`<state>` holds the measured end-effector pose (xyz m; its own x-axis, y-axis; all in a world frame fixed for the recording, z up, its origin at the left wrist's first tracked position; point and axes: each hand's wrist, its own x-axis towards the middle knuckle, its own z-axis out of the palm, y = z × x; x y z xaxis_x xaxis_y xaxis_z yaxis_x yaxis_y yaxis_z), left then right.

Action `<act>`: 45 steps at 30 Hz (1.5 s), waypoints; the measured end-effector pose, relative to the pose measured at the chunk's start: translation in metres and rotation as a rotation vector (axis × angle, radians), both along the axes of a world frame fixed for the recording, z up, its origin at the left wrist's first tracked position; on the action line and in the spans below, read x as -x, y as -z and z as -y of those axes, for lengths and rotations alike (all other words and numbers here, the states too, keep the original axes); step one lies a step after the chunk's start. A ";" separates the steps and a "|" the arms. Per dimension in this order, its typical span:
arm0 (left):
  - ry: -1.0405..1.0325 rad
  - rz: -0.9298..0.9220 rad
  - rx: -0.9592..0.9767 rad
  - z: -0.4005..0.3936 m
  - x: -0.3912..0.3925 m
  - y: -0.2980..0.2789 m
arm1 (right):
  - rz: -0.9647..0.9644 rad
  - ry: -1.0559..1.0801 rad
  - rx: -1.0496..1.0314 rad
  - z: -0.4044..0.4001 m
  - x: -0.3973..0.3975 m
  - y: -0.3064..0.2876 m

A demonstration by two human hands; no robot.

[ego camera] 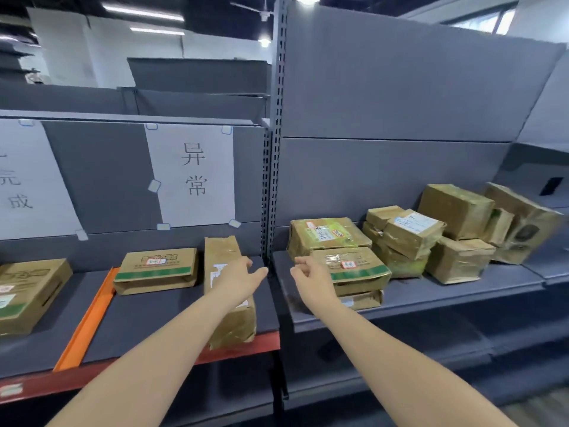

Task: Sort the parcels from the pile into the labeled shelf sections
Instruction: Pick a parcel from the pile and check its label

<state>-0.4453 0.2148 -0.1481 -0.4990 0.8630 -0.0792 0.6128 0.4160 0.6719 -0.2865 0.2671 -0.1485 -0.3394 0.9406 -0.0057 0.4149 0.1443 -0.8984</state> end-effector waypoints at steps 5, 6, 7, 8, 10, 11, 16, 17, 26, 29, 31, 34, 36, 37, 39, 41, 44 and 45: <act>0.138 -0.094 -0.050 -0.019 -0.053 -0.016 | -0.015 0.094 -0.043 -0.006 -0.051 -0.011; 0.156 -0.104 -0.051 -0.023 -0.064 -0.018 | -0.018 0.109 -0.043 -0.009 -0.062 -0.012; 0.177 -0.107 -0.055 -0.027 -0.075 -0.020 | -0.022 0.121 -0.045 -0.012 -0.073 -0.014; 0.199 -0.108 -0.068 -0.030 -0.086 -0.022 | -0.024 0.134 -0.047 -0.016 -0.084 -0.014; 0.227 -0.108 -0.087 -0.038 -0.107 -0.024 | -0.027 0.152 -0.048 -0.022 -0.106 -0.016; 0.237 -0.106 -0.087 -0.042 -0.118 -0.025 | -0.022 0.158 -0.050 -0.026 -0.117 -0.017; 0.257 -0.091 -0.110 -0.070 -0.180 -0.032 | 0.001 0.178 -0.066 -0.045 -0.183 -0.020; 0.265 -0.084 -0.118 -0.076 -0.194 -0.033 | 0.004 0.181 -0.072 -0.049 -0.198 -0.020; 0.303 -0.036 -0.165 -0.130 -0.328 -0.033 | 0.061 0.206 -0.106 -0.101 -0.343 -0.024; 0.316 -0.023 -0.154 -0.148 -0.371 -0.031 | 0.056 0.215 -0.111 -0.116 -0.386 -0.026; 0.320 -0.011 -0.142 -0.161 -0.396 -0.030 | 0.067 0.229 -0.121 -0.127 -0.410 -0.026; 0.340 -0.020 -0.161 -0.177 -0.428 -0.033 | 0.080 0.252 -0.119 -0.142 -0.439 -0.027; 0.352 -0.039 -0.173 -0.189 -0.443 -0.036 | 0.080 0.263 -0.117 -0.152 -0.454 -0.028; 0.358 -0.045 -0.172 -0.195 -0.448 -0.038 | 0.077 0.265 -0.114 -0.158 -0.460 -0.028; 0.373 -0.054 -0.178 -0.210 -0.458 -0.041 | 0.073 0.268 -0.108 -0.169 -0.469 -0.027; 0.388 -0.061 -0.188 -0.226 -0.466 -0.043 | 0.074 0.271 -0.102 -0.182 -0.477 -0.026; 0.395 -0.057 -0.205 -0.251 -0.474 -0.045 | 0.078 0.276 -0.101 -0.204 -0.485 -0.026; 0.394 -0.054 -0.214 -0.261 -0.476 -0.046 | 0.084 0.274 -0.104 -0.212 -0.487 -0.025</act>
